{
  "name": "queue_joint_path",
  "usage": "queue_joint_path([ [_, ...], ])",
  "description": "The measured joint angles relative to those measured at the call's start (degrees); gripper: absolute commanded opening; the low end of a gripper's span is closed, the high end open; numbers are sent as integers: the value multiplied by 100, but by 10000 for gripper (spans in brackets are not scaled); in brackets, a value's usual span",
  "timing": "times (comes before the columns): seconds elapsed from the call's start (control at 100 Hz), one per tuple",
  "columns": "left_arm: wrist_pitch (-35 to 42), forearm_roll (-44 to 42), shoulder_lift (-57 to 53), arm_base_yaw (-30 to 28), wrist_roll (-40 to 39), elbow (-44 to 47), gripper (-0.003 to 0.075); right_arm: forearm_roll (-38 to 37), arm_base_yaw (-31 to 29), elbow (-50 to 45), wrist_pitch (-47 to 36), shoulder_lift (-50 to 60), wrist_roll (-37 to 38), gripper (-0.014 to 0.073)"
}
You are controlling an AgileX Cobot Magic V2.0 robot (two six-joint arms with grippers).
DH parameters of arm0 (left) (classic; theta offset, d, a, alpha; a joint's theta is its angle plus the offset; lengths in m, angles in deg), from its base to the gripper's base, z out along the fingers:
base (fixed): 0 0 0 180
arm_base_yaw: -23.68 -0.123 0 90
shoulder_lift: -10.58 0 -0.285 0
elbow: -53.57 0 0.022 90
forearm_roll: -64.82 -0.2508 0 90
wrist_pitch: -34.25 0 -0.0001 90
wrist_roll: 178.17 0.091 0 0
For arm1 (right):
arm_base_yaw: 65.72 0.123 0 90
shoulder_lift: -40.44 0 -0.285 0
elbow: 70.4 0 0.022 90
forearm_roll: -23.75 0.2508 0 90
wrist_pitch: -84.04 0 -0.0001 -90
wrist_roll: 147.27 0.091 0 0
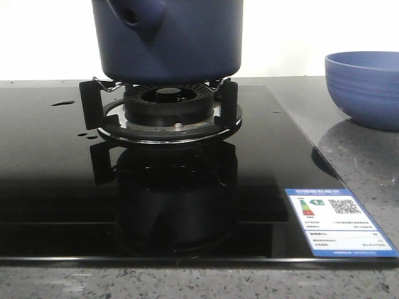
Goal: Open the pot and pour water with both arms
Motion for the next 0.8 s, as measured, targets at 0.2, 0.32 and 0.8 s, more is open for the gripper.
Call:
queue_joint_path([
  [0.2,0,29,0,0,0,-22,576,0,0,0,0,0,0,477],
  [0.32,-11,183,0,0,0,-45,584,0,0,0,0,0,0,477],
  [0.8,-583,198,-1185,-1370,-499,-560,130,1309,0,-69,-476,198,-546,102],
])
